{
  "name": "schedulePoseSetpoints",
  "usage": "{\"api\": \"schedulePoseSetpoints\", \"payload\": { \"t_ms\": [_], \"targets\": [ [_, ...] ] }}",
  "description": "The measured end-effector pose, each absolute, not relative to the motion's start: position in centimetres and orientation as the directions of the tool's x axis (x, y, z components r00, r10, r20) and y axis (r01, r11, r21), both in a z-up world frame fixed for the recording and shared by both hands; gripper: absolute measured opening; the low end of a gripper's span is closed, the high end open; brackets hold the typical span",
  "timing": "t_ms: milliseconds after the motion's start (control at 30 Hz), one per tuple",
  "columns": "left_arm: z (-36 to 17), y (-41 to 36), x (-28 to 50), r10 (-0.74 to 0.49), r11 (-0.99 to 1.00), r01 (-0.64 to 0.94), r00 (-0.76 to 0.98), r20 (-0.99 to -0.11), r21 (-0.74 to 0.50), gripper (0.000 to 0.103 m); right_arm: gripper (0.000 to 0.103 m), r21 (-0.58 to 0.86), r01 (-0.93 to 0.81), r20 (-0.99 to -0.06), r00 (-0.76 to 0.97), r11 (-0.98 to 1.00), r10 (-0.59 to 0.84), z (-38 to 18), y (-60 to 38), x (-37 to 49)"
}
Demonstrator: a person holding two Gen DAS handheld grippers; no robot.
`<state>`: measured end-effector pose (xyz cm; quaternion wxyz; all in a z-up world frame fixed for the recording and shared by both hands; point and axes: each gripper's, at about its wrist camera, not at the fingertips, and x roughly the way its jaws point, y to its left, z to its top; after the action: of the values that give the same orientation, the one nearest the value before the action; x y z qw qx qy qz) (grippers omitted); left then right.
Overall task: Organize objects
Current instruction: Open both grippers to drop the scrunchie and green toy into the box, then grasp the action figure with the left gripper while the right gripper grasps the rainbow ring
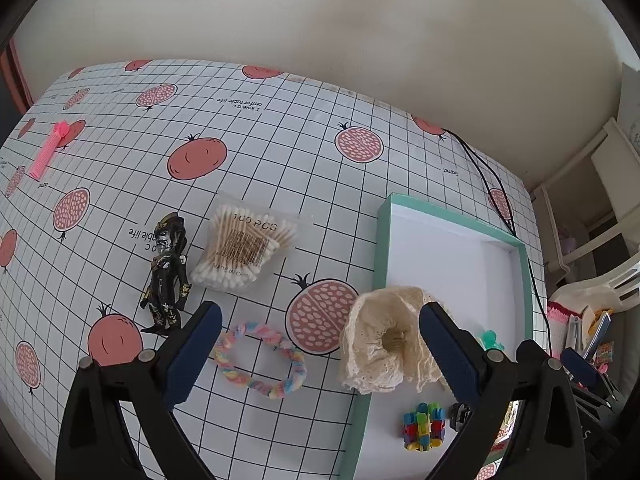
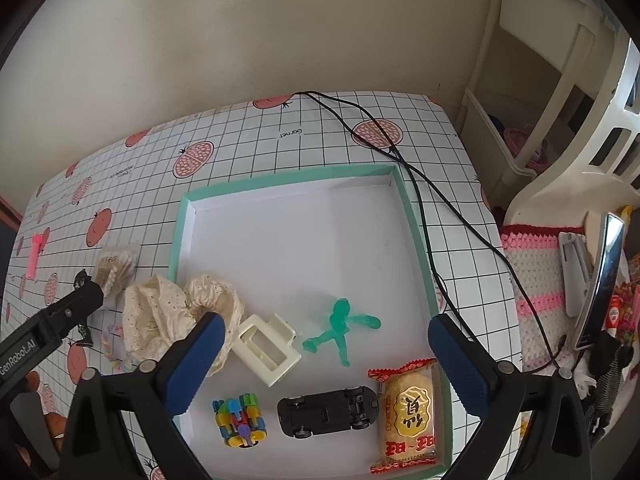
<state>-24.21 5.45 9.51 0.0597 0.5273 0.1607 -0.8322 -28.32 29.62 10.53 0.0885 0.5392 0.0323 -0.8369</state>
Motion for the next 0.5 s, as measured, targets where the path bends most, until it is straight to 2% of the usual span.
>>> {"api": "schedulePoseSetpoints", "payload": {
  "t_ms": [333,500],
  "targets": [
    [9.8,4.0,-24.1,0.099,-0.936,0.269,-0.421,-0.901,-0.229,0.099,0.103,0.029,0.225,-0.909,-0.400,-0.974,-0.119,10.8,27.2,-27.8],
    [9.4,1.4,-23.9,0.117,-0.912,0.317,-0.408,-0.905,-0.261,0.099,0.103,0.042,0.263,-0.906,-0.396,-0.964,-0.147,11.1,24.7,-27.4]
  ]
}}
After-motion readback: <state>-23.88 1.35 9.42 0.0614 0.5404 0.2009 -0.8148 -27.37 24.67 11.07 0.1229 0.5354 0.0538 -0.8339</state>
